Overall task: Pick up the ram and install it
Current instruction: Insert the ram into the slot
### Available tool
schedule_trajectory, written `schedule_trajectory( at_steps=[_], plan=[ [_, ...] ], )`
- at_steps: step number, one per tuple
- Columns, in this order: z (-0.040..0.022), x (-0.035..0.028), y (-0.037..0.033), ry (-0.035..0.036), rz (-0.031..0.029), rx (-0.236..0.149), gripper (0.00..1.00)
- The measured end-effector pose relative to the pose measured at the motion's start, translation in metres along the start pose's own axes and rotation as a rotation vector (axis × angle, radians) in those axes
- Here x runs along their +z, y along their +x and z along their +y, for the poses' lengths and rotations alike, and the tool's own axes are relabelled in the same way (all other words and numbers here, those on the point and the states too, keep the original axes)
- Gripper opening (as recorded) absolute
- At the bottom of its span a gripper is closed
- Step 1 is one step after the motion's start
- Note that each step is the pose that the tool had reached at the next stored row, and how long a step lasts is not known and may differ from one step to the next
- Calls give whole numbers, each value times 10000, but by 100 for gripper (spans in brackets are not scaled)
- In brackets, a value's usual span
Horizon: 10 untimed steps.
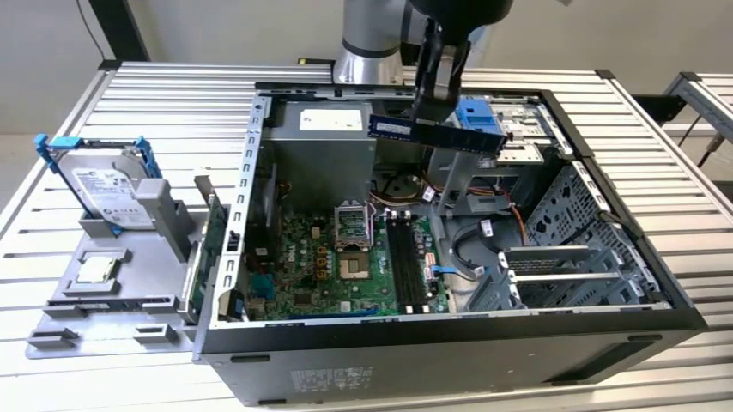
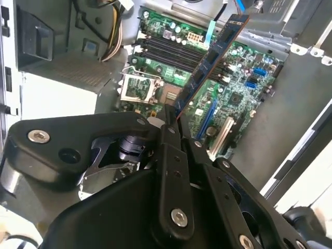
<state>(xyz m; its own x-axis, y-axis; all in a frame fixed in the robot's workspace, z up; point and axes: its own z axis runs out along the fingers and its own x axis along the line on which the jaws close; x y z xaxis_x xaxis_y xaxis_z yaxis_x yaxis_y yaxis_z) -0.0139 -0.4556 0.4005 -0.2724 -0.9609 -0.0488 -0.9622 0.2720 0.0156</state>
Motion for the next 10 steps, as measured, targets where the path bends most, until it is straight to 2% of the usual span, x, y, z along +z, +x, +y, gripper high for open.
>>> schedule_trajectory(
  at_steps=[10],
  plan=[
    [0, 0, -1, 36, -6, 713, 0]
  ],
)
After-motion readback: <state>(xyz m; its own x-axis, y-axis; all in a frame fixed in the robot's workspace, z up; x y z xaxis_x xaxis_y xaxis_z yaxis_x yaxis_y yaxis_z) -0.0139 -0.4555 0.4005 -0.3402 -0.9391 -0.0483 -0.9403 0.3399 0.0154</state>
